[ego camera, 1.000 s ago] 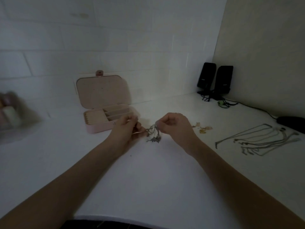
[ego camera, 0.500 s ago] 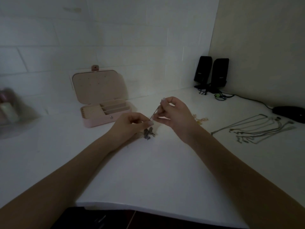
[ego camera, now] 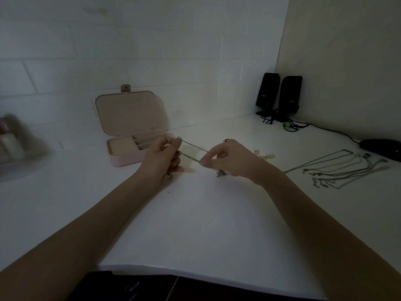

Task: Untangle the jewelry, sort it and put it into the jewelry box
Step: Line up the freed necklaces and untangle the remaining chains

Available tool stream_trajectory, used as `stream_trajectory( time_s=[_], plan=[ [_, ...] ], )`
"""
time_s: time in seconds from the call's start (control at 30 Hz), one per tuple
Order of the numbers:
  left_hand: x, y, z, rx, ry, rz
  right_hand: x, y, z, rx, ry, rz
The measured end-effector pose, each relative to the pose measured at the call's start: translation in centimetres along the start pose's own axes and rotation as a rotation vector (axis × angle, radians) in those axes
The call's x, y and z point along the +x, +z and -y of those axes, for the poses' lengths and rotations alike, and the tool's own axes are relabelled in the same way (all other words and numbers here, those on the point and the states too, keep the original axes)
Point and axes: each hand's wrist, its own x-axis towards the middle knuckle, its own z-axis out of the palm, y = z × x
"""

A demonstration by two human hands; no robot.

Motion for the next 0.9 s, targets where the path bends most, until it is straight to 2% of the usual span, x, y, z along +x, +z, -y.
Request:
stream_trajectory(
  time_s=[0.1,0.23,0.4,0.57,0.67,0.77,0.9],
  plan=[
    [-0.1,-0.3,-0.2,0.074,0.017,-0.043,0.0,0.4,-0.6,-0.085,-0.035,0.060],
    [0.0,-0.4,-0.5,0.117,0.019,-0.089,0.3,0.0,-0.9,-0.184,-0.044,-0.056],
    [0.1,-0.3,-0.2,0.178,0.047,-0.129,0.2,-0.3,-1.1,-0.274,0.019,-0.039],
    [-0.1,-0.1,-0.6,-0.014,-0.010,-0.047,0.3,-0.4,-1.1,-0.203,0.034,-0.050],
    [0.0,-0.3,-0.7,-0.065,-0.077,-0.062,0.1,-0.5,-0.6,-0.121,0.036,-0.028],
    [0.3,-0.5,-0.7,-0.028,-0.094,-0.088,-0.1,-0.5,-0.3,-0.034,0.026,0.028],
    [0.2,-0.4,-0.6,0.099,-0.136,-0.118,-0.2,-0.7,-0.1,0.050,-0.015,-0.005]
  ],
)
